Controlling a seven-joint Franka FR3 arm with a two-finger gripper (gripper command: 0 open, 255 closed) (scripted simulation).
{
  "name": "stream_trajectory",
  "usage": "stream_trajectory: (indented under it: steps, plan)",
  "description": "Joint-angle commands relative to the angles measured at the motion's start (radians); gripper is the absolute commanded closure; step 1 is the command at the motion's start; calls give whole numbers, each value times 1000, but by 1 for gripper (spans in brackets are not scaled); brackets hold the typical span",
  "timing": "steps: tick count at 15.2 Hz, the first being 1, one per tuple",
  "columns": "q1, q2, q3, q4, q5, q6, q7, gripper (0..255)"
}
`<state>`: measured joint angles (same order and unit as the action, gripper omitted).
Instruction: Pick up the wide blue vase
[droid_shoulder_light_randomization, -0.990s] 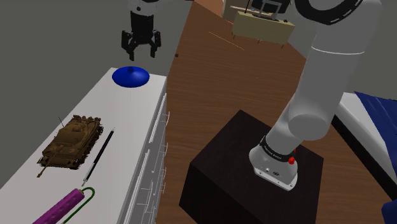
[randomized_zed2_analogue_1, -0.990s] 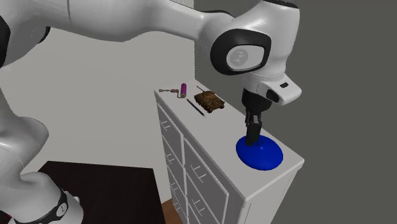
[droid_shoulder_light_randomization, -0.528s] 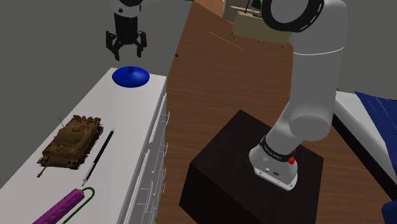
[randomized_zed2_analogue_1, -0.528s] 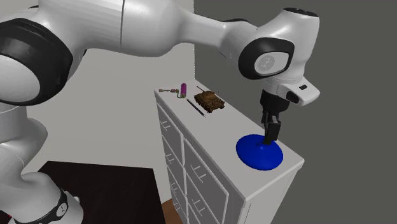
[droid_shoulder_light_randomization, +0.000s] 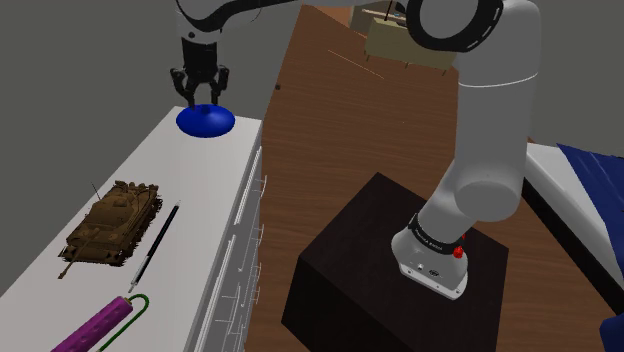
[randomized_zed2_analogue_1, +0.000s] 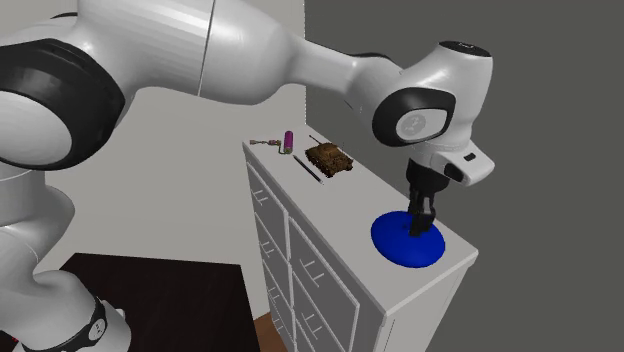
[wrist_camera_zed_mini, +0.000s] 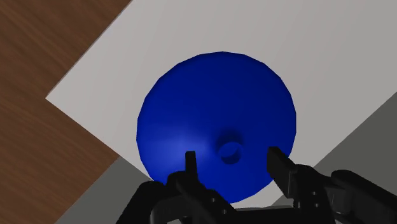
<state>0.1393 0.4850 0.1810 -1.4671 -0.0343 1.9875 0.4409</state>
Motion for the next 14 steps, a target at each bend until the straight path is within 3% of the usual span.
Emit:
stream_trajectory:
  steps: [1,9,14]
  plan:
    - [0,1,0,-1,0,2,0,255]
    - [0,1,0,0,0,2,0,255]
    - [1,-12,2,47,2,-59,1,255]
